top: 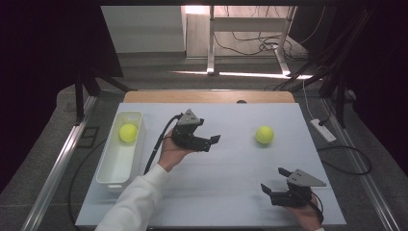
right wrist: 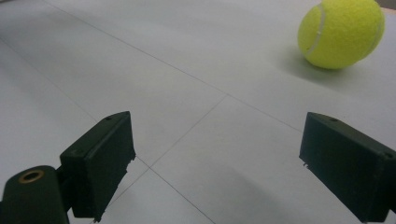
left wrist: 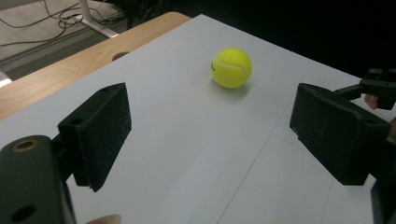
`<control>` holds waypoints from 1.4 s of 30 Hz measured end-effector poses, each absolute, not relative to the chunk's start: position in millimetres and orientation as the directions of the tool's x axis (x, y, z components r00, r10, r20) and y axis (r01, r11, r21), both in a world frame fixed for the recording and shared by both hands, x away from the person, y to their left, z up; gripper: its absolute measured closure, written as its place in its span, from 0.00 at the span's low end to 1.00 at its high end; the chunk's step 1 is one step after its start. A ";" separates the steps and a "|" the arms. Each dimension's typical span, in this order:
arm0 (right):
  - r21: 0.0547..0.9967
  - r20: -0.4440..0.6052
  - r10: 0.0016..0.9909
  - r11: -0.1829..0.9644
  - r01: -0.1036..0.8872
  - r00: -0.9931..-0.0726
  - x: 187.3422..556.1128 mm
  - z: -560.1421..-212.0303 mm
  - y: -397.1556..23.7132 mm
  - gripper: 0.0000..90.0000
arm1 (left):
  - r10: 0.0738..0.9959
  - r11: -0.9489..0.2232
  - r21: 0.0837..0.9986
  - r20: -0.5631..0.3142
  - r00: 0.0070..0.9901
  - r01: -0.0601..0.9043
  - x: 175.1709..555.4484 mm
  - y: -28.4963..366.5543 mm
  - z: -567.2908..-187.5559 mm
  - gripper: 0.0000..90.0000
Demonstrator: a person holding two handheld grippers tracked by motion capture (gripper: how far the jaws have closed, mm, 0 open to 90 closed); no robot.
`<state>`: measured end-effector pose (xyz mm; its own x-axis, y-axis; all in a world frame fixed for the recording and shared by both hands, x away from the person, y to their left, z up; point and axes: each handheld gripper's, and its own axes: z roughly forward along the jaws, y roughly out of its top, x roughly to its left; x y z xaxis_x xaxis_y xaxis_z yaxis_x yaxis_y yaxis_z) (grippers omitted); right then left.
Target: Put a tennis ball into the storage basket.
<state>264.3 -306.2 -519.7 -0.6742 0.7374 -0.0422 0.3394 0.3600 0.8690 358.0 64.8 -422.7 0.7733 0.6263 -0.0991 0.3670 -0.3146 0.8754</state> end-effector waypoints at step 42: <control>0.871 -0.035 0.740 0.352 0.342 -0.672 264.3 -519.4 -306.7 0.11 | 0.603 -0.361 0.853 -0.095 0.792 0.377 380.3 12.1 -442.6 0.15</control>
<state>264.3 -306.7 -519.4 -0.6719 0.7398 -0.0350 0.3422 0.3520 0.8712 380.3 12.1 -442.6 0.7922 0.6028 -0.0952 0.3773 -0.3613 0.8527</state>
